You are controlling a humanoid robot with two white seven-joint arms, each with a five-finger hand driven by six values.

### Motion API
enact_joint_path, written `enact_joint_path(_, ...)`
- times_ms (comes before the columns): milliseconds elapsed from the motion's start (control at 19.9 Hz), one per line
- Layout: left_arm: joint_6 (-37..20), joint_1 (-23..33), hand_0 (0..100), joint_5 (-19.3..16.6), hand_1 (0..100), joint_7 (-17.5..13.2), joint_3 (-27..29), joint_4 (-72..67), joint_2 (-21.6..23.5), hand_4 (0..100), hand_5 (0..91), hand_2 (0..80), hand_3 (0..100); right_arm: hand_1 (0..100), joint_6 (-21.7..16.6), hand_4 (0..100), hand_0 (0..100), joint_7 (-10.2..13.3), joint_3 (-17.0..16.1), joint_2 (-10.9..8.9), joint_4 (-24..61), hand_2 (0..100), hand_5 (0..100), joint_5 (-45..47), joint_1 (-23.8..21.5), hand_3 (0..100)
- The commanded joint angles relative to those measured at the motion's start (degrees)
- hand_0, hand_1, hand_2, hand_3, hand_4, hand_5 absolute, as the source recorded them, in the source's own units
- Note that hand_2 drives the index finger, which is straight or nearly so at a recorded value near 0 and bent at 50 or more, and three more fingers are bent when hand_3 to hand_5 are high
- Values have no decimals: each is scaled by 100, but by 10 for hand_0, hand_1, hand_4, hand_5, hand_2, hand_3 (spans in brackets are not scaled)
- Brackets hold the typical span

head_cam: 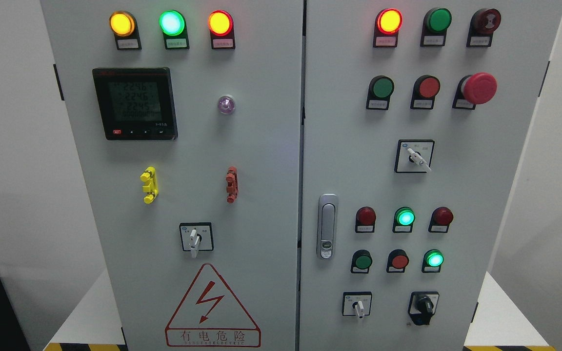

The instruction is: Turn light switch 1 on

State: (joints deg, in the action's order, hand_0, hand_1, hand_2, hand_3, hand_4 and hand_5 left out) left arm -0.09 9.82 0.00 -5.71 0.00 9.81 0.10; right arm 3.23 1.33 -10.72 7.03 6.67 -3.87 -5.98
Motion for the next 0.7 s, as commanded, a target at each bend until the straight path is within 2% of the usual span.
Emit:
enact_joint_path(0,1,-33,219,18,0,9,132,-32,122,0,0,0,0,0,2,0,0,-1,0,0,-8,0,0,0,0,0)
enact_joint_path(451,1,-15,219,18,0,9,158,91,69,0,0,0,0,0,2,0,0,-1,0,0,-8,0,0,0,0,0)
enact_joint_path(652,1,309,218,-8,0,35,334,932,52,0,0,0,0,0,2,0,0,-1,0,0,1,0,0,0,0,0)
